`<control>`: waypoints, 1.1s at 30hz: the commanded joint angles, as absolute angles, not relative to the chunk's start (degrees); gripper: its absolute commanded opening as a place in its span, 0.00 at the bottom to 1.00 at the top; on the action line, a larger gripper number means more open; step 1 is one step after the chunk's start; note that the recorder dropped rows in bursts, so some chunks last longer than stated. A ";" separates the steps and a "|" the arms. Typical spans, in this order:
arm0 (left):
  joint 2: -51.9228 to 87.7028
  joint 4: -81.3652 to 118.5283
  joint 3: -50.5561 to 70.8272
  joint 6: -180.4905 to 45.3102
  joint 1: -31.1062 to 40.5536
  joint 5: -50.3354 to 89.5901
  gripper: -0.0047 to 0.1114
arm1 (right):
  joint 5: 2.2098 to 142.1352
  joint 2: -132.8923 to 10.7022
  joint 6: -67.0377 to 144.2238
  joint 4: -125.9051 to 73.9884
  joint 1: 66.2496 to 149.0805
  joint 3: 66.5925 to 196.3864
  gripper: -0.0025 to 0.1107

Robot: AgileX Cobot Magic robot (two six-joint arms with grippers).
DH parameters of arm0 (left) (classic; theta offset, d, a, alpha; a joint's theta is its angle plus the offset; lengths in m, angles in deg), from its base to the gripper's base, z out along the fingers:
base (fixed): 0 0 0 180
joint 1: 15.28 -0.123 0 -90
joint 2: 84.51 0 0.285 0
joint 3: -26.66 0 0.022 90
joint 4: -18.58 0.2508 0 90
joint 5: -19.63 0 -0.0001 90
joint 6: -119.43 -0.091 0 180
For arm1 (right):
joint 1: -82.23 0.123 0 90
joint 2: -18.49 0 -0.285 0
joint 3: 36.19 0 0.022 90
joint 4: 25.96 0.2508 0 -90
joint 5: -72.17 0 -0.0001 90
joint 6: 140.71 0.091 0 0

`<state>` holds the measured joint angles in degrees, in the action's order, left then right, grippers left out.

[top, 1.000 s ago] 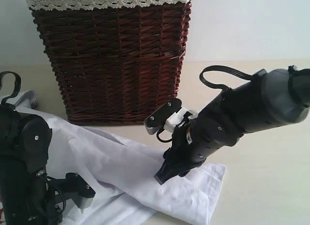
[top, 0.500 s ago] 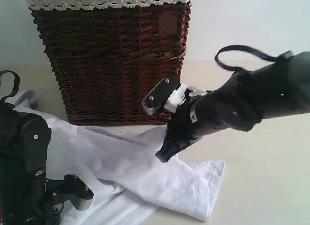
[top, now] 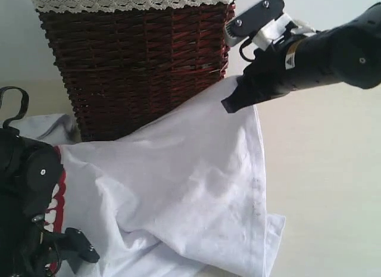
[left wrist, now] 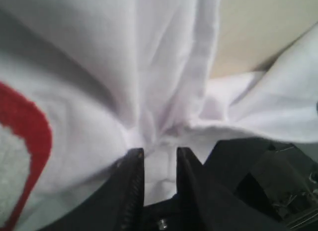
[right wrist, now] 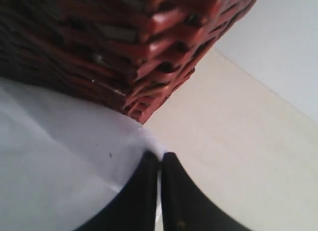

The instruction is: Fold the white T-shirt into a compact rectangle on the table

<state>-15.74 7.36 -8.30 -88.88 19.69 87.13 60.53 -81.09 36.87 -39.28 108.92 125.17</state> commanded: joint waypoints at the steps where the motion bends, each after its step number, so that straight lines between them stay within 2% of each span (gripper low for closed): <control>1: -15.31 12.03 -8.38 -85.30 20.17 89.35 0.26 | 55.64 -80.37 37.18 -44.35 108.47 129.13 0.02; 5: -14.43 14.44 -7.27 -83.88 20.17 88.26 0.26 | 51.08 -80.37 44.37 -52.39 108.47 133.20 0.05; 8: -9.62 5.09 -0.56 -86.08 20.17 74.86 0.26 | 50.05 -80.37 44.53 -52.39 108.47 133.98 0.07; 11: -6.88 -18.56 -1.26 -108.78 21.38 66.36 0.26 | 49.80 -80.37 44.53 -52.25 108.47 133.98 0.07; 13: -7.35 -27.80 -2.54 -121.57 25.67 60.44 0.27 | 49.80 -80.37 44.53 -51.60 108.47 133.98 0.07; 15: -8.97 -26.87 -3.58 -121.69 29.75 51.34 0.30 | 49.52 -80.37 44.53 -51.50 108.47 133.98 0.07; 18: -13.09 -23.48 -3.89 -121.69 33.63 48.95 0.33 | 48.76 -80.37 44.53 -51.39 108.47 133.98 0.07; 22: -16.69 -15.78 -3.89 -111.66 33.98 42.36 0.33 | 48.48 -80.37 44.53 -51.36 108.47 133.98 0.07; 25: -17.05 -7.52 -3.89 -104.24 33.87 47.37 0.31 | 48.33 -80.37 44.53 -51.36 108.47 133.98 0.07; 31: -17.18 -5.85 -3.89 -104.01 33.98 73.00 0.12 | 48.78 -80.37 44.53 -51.61 108.47 134.37 0.07; 33: -17.18 -6.05 -3.89 -104.01 34.06 77.65 0.11 | 48.48 -80.37 44.53 -51.61 108.47 134.44 0.07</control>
<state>-17.04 -6.83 -3.51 -104.62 33.85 68.55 48.44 -80.85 44.31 -51.20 108.92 133.46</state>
